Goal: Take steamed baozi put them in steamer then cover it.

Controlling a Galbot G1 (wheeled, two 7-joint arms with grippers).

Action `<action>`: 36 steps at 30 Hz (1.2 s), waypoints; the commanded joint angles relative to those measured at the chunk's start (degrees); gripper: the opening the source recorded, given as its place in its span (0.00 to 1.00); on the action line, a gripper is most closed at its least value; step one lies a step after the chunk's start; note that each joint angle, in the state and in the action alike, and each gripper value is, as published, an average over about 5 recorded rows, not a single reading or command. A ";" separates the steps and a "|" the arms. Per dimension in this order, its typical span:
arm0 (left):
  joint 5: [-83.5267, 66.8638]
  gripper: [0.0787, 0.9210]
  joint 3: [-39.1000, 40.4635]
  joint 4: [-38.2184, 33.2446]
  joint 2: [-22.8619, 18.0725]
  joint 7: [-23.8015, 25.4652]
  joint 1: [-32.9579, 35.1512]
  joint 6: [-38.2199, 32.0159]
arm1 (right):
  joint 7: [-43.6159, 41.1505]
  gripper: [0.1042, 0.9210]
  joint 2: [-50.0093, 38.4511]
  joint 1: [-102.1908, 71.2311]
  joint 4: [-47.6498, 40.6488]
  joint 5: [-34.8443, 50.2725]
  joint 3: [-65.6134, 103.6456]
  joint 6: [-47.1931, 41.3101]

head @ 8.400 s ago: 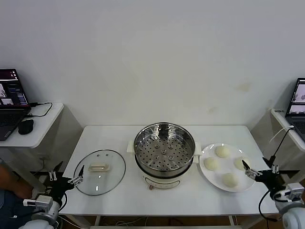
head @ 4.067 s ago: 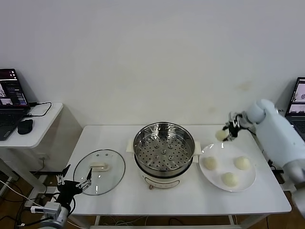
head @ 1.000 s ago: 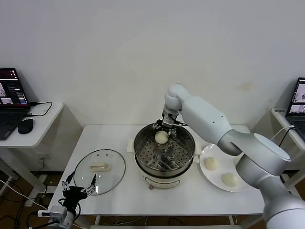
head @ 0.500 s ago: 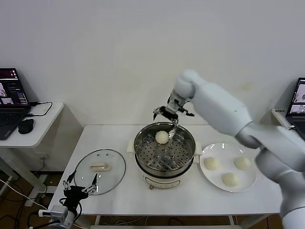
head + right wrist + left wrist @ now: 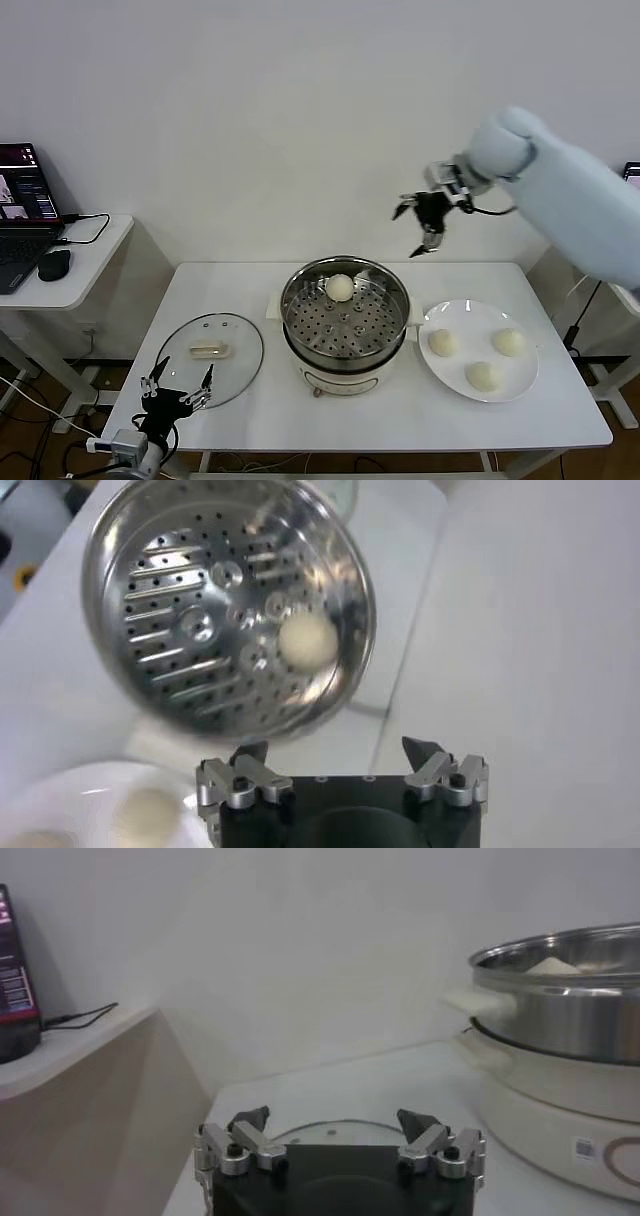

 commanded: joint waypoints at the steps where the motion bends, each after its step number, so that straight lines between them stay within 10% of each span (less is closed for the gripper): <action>1: 0.12 0.88 0.48 -1.52 0.05 0.03 0.64 0.27 | -0.03 0.88 -12.98 -12.28 8.56 -2.67 6.56 -10.90; 36: 2.51 0.88 1.40 0.83 0.12 -0.21 0.80 0.13 | 3.48 0.88 10.33 -30.35 -13.49 -25.36 13.92 -1.18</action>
